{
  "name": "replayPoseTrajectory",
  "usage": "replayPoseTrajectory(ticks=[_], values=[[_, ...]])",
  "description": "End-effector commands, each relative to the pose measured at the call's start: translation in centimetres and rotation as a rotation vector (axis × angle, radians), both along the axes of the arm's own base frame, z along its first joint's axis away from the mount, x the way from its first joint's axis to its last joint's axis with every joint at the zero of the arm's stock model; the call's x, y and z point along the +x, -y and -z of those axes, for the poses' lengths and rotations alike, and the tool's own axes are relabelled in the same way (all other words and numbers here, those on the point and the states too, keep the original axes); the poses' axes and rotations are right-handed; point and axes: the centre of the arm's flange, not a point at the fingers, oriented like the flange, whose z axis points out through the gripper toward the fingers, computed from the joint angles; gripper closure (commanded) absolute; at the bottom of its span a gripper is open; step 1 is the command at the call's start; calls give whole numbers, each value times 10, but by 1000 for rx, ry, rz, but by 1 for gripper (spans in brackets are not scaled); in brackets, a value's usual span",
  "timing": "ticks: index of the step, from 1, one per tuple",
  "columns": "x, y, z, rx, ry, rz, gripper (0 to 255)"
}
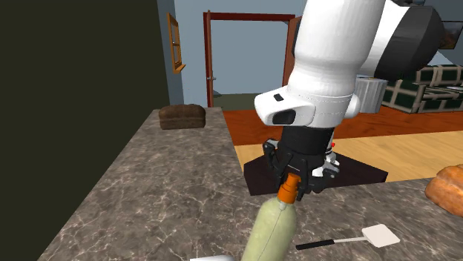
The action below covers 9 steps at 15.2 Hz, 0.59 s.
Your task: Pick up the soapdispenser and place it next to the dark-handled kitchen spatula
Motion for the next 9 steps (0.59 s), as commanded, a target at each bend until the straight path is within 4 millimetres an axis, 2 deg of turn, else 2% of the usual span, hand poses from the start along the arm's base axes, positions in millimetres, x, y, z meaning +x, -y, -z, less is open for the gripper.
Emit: replayPoseTrajectory(ticks=[1,4,9], values=[[0,0,11,0,1,0,255],[0,0,31,0,1,0,255],[0,0,31,0,1,0,255]])
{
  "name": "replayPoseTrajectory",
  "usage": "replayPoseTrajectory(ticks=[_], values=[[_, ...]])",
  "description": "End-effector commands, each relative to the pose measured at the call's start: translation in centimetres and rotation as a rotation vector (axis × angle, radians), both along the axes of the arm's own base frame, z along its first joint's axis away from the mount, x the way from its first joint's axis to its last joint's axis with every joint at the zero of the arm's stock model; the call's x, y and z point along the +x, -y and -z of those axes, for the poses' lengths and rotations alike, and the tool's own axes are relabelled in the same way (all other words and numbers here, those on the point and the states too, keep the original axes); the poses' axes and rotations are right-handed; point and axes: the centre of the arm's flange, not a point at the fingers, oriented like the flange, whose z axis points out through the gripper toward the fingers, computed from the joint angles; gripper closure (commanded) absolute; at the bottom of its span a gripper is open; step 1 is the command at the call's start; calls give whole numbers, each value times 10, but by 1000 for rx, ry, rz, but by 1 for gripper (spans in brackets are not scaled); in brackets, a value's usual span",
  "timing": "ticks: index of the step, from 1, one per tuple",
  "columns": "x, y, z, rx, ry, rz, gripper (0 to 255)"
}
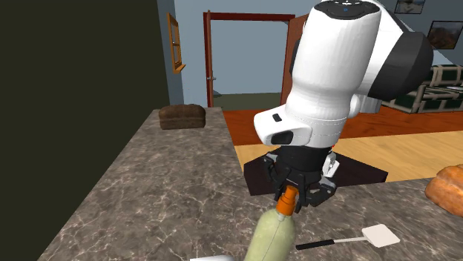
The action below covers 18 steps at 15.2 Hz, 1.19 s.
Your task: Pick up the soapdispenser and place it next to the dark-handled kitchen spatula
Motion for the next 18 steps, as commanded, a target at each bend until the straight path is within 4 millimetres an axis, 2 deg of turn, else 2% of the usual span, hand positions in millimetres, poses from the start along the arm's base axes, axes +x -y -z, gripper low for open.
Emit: replayPoseTrajectory(ticks=[1,3,4,9,13,18], values=[[0,0,0,0,1,0,255],[0,0,0,0,1,0,255],[0,0,0,0,1,0,0],[0,0,0,0,1,0,0],[4,-7,-49,0,1,0,0],[4,-7,-49,0,1,0,0]])
